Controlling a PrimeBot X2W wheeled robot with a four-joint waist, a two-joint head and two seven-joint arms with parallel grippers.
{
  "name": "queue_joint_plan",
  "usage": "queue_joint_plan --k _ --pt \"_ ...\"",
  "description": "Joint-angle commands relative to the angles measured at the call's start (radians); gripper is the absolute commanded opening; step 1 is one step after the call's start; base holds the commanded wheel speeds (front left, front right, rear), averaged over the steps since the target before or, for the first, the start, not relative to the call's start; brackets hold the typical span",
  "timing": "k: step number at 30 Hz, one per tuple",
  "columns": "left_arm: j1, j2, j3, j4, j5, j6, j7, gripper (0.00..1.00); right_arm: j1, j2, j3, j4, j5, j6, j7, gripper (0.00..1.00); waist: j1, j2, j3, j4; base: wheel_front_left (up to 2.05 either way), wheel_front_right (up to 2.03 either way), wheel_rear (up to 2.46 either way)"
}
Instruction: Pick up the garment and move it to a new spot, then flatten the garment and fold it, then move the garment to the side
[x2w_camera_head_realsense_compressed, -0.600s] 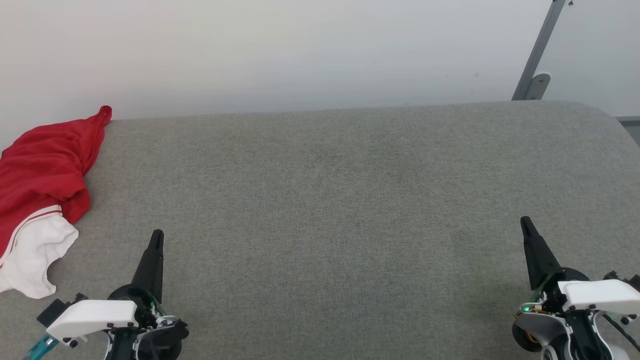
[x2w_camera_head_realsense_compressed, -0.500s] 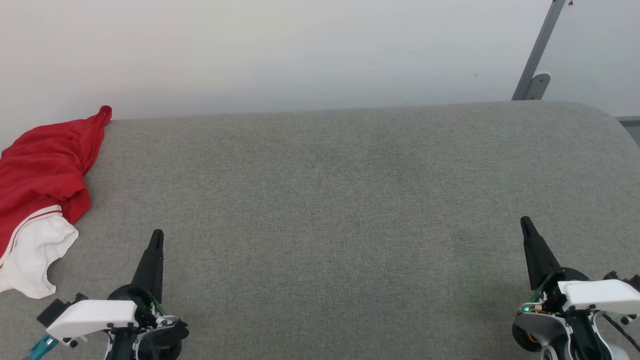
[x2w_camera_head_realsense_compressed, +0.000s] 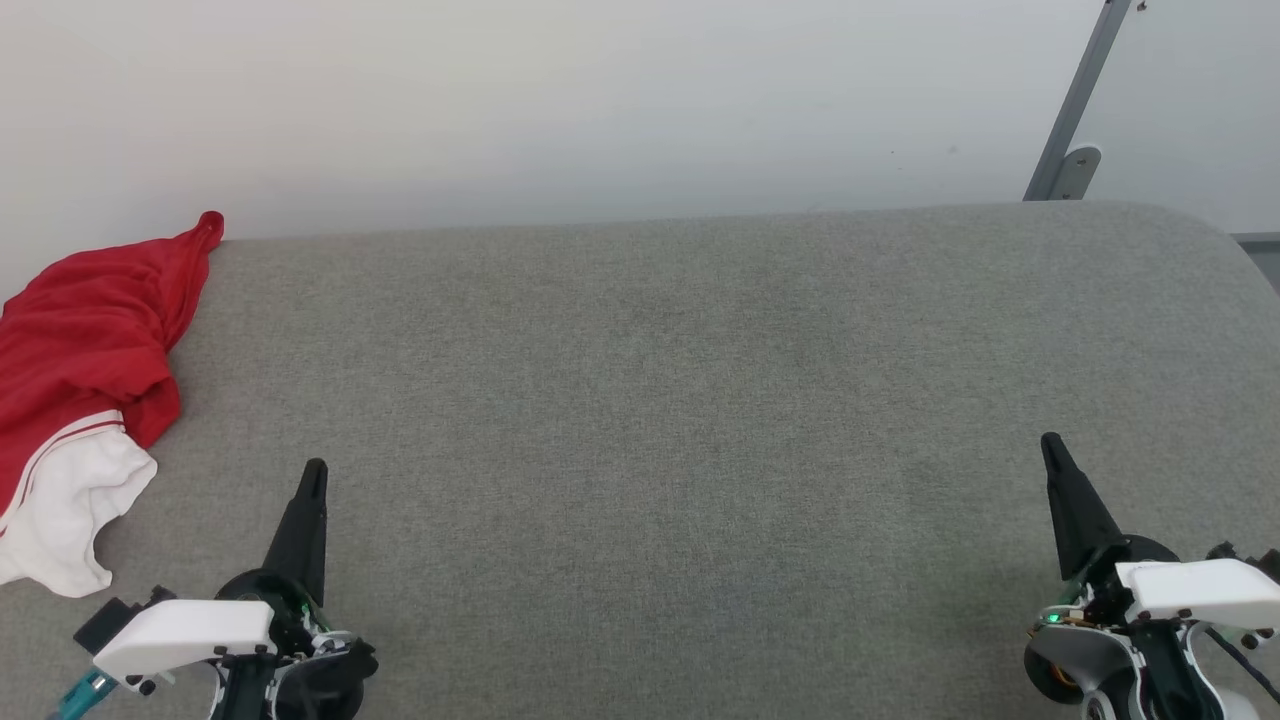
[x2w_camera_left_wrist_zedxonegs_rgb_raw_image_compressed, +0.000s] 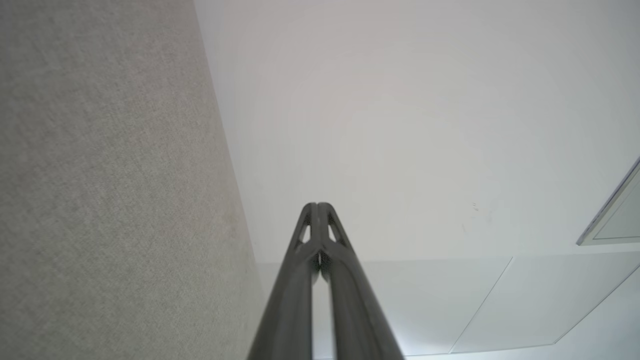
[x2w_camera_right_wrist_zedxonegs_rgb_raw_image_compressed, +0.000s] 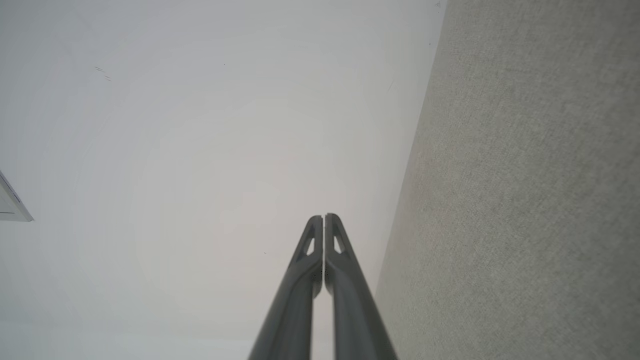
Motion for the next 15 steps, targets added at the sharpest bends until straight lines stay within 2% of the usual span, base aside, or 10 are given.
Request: queue_joint_plan --k 1,9,15 --pt "-0.013 0.001 0.001 -0.001 0.003 -0.006 0.002 1.0 -0.004 0.001 0.0 0.002 0.004 0.0 0.0 1.0 0.0 0.0 0.0 0.0 0.0 0.0 0.0" --pt "0.027 -0.007 -0.01 0.011 0.004 0.012 -0.012 1.0 0.022 0.004 0.014 0.022 -0.016 0.0 -0.016 1.0 0.0 0.0 0.0 0.0 0.0 0.0 0.0" --pt "0.033 0.01 -0.029 -0.023 0.056 0.039 -0.044 1.0 0.014 -0.007 0.028 0.02 -0.109 0.0 -0.046 1.0 0.0 0.0 -0.001 0.0 0.0 0.0 0.0"
